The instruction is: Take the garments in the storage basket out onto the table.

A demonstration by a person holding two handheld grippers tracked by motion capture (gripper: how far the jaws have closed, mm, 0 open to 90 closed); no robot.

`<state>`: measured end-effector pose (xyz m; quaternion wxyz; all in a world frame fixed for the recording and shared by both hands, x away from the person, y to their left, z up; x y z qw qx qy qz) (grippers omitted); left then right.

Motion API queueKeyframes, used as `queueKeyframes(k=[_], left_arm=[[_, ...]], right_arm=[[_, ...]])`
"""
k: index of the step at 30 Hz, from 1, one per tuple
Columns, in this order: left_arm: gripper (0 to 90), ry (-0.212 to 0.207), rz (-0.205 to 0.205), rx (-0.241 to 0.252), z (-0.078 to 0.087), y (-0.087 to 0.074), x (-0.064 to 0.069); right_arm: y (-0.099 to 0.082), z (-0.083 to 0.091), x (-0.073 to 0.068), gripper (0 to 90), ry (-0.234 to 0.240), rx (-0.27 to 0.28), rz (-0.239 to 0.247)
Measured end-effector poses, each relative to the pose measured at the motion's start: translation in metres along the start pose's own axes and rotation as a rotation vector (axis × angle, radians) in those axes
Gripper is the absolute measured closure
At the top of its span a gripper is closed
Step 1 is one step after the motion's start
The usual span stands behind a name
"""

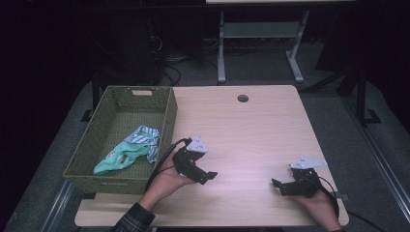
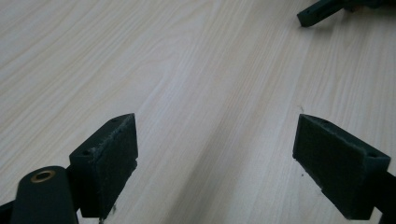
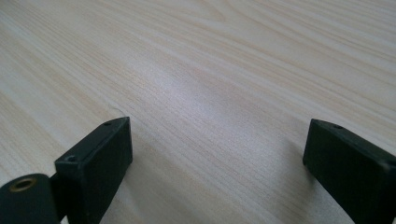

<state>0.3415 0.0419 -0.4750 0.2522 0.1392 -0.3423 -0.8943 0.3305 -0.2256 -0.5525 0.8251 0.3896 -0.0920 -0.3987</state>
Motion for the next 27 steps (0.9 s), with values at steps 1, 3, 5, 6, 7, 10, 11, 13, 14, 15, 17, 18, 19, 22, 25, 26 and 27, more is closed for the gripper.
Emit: queueKeyframes(k=[1,3,5,6,7,10,11,13,14,15,17,18,19,22,25,26,27], left_arm=[[13.2,0.0,-0.004,0.001,0.001,0.001,0.0],[13.2,-0.006,-0.007,0.004,0.003,0.004,0.0],[13.2,-0.007,-0.008,0.007,0.006,0.006,-0.001],[13.2,-0.007,-0.012,0.008,0.007,0.007,-0.001],[13.2,-0.01,-0.012,0.009,0.008,0.008,-0.001],[13.3,-0.02,-0.017,0.009,0.01,0.009,-0.002],[13.3,-0.023,-0.022,0.004,0.01,0.009,-0.002],[13.3,-0.025,-0.027,0.002,0.01,0.01,-0.004],[13.3,-0.03,-0.021,0.006,0.011,0.01,-0.004],[13.3,-0.032,-0.026,0.005,0.012,0.011,-0.005],[13.3,-0.03,-0.027,0.007,0.015,0.013,-0.007],[13.3,-0.03,-0.027,0.007,0.015,0.013,-0.007],[13.3,-0.028,-0.016,0.017,0.018,0.016,-0.009],[13.5,-0.027,-0.007,0.034,0.023,0.019,-0.013],[13.5,-0.028,-0.015,0.024,0.026,0.019,-0.017],[13.5,-0.03,-0.014,0.024,0.027,0.02,-0.018],[13.6,-0.031,-0.007,0.028,0.028,0.02,-0.019]], right_arm=[[0.0,0.0,0.0,7.6,0.0,0.0,0.0],[0.0,0.0,0.0,7.6,0.0,0.0,0.0],[0.0,0.0,0.0,7.6,0.0,0.0,-0.001],[0.0,0.0,0.0,7.6,0.0,0.0,0.0],[0.0,0.0,0.0,7.6,0.0,0.0,0.0],[0.0,0.0,0.0,7.6,0.0,0.0,-0.001],[0.0,0.0,0.0,7.6,0.0,0.0,-0.001],[0.0,0.0,0.0,7.6,-0.001,0.0,0.0],[0.0,0.0,0.0,7.6,-0.001,0.0,0.0],[0.0,0.0,0.0,7.6,-0.001,0.001,0.0],[0.0,0.0,0.0,7.6,-0.001,0.0,0.0],[0.0,0.0,0.0,7.6,-0.001,0.0,0.0],[0.0,0.0,0.0,7.6,-0.001,0.0,0.0],[0.0,0.0,0.0,7.6,0.0,0.001,0.001],[0.0,0.0,0.0,7.6,0.0,0.0,-0.001],[0.0,0.0,0.0,7.6,0.0,0.001,-0.001],[0.0,0.0,0.0,7.6,0.0,0.0,-0.001]])
Point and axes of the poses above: each handheld gripper's, and its own axes: z roughly backward along the jaws, y roughly out of its top, x roughly to its right, the point moved 10 cm from there along -z, roughly forward along the jaws, and after that the axes turned 11 degrees about y, right-handed, at the moved point
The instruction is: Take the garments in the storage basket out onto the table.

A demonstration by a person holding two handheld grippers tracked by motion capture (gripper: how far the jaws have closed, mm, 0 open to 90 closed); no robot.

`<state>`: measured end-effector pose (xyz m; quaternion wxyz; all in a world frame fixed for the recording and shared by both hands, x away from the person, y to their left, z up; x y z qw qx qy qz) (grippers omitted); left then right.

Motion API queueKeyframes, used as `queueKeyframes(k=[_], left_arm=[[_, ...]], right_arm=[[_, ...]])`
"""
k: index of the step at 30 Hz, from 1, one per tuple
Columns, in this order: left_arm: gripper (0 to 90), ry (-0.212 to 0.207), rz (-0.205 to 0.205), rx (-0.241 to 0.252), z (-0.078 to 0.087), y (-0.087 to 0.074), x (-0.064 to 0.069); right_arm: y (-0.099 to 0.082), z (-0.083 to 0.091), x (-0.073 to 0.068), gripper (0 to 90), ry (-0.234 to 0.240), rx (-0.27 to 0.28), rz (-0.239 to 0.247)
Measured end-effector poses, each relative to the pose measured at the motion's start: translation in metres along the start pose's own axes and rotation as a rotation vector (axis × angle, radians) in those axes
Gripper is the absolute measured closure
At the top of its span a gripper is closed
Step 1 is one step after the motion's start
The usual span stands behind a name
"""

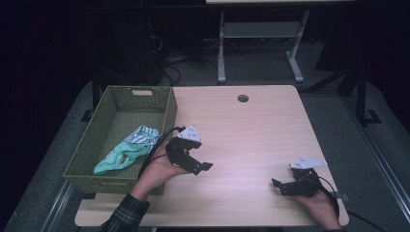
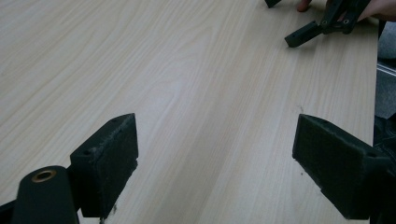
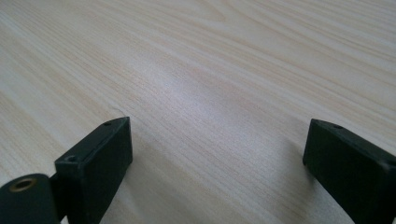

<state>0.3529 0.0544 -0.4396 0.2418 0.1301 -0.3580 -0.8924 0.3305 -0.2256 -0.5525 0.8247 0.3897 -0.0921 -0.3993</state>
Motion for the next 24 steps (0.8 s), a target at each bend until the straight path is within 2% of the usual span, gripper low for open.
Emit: queueKeyframes(k=[7,15,19,24], left_arm=[[13.6,0.0,-0.001,-0.009,0.007,0.0,-0.006],[13.5,0.018,0.028,0.009,0.016,0.001,-0.015],[13.5,0.026,0.018,0.004,0.02,0.0,-0.019],[13.5,0.039,0.03,0.012,0.028,-0.001,-0.026]], right_arm=[[0.0,0.0,0.0,7.6,0.0,0.0,0.0],[0.0,0.0,0.0,7.6,0.0,0.001,-0.001],[0.0,0.0,0.0,7.6,0.0,0.001,-0.002],[0.0,0.0,0.0,7.6,0.0,0.001,-0.001]])
Point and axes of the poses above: each handheld gripper's, and its own axes: z roughly backward along the jaws, y roughly out of its top, x roughly to its right, the point moved 10 cm from there along -z, roughly forward along the jaws, and after that the axes turned 11 degrees about y, right-handed, at the moved point
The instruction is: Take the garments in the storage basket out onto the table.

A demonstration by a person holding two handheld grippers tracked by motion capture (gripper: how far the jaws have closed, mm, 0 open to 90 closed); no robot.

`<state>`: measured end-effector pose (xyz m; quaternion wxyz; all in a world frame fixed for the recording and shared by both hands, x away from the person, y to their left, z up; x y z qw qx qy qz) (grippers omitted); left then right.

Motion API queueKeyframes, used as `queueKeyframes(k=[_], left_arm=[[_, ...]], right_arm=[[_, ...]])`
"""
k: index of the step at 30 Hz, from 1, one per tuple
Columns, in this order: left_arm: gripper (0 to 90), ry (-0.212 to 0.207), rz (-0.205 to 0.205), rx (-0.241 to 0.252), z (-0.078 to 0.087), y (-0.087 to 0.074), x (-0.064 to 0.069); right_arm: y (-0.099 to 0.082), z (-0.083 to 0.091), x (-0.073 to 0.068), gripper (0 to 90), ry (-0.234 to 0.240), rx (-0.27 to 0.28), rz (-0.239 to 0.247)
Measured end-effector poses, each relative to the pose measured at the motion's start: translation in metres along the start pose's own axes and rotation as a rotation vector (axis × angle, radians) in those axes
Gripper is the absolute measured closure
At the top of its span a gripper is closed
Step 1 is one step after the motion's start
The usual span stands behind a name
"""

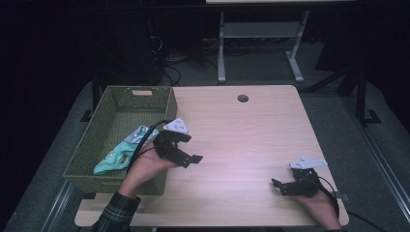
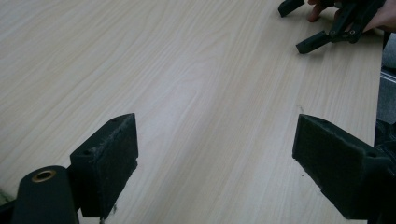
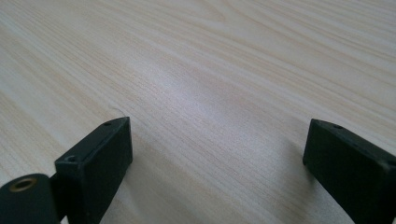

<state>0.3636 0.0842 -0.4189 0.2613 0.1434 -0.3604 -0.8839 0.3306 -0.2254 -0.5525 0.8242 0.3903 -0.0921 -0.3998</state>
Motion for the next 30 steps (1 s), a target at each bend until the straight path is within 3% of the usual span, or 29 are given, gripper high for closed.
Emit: queueKeyframes(k=[30], left_arm=[[14.4,0.101,0.071,-0.001,0.041,-0.025,-0.054]], right_arm=[[0.0,0.0,0.0,7.6,0.0,0.0,0.0]])
Point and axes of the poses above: each handheld gripper's, and its own axes: z roughly backward along the jaws, y roughly out of its top, x roughly to its right, the point moved 10 cm from there along -z, roughly forward along the jaws, and after that the axes turned 11 degrees about y, right-handed, at the moved point
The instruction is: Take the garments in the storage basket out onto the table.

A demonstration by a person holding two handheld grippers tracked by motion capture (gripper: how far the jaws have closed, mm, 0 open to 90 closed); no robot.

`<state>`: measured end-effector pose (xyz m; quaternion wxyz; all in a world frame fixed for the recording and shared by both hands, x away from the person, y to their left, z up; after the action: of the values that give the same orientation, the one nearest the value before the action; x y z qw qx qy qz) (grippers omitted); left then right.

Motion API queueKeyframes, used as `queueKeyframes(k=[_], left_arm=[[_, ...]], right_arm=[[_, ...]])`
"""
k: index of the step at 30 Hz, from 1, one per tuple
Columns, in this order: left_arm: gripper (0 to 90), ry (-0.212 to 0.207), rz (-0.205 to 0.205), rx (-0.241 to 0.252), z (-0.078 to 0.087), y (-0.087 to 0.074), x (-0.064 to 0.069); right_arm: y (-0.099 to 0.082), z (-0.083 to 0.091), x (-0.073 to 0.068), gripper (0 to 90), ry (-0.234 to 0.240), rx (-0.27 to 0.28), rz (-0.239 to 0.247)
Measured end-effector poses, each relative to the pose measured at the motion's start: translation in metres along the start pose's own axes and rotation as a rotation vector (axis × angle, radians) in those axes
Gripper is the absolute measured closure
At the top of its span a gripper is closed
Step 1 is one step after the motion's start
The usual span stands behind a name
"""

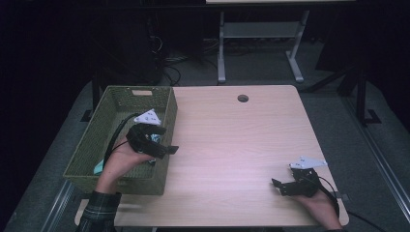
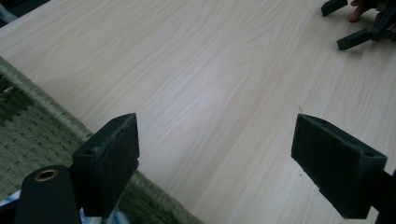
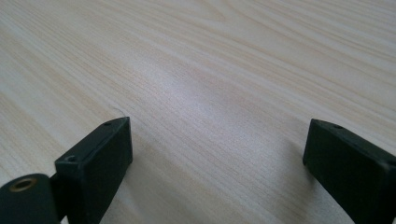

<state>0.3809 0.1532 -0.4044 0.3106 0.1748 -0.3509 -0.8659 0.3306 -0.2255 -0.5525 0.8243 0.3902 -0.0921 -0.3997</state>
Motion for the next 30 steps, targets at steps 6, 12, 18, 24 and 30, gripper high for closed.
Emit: queueKeyframes(k=[6,12,18,24,30], left_arm=[[14.4,0.025,0.006,-0.016,0.005,-0.007,-0.011],[14.4,0.048,0.016,-0.027,0.01,-0.013,-0.022],[14.4,0.076,0.027,-0.037,0.016,-0.021,-0.033],[14.4,0.096,0.038,-0.052,0.02,-0.03,-0.043],[14.4,0.119,0.056,-0.065,0.023,-0.041,-0.055]], right_arm=[[0.0,0.0,0.0,7.6,0.0,0.0,0.0],[0.0,0.0,0.0,7.6,0.001,0.0,0.001],[0.0,0.0,0.0,7.6,0.003,-0.001,0.001],[0.0,0.0,-0.001,7.6,0.004,-0.002,0.0],[0.0,0.0,-0.001,7.6,0.006,-0.002,0.001]])
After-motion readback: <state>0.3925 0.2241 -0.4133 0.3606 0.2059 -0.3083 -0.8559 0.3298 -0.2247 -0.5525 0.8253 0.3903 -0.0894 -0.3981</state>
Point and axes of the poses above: each handheld gripper's, and its own axes: z roughly backward along the jaws, y roughly out of its top, x roughly to its right, the point moved 10 cm from there along -z, roughly forward along the jaws, and after that the axes turned 11 degrees about y, right-handed, at the moved point
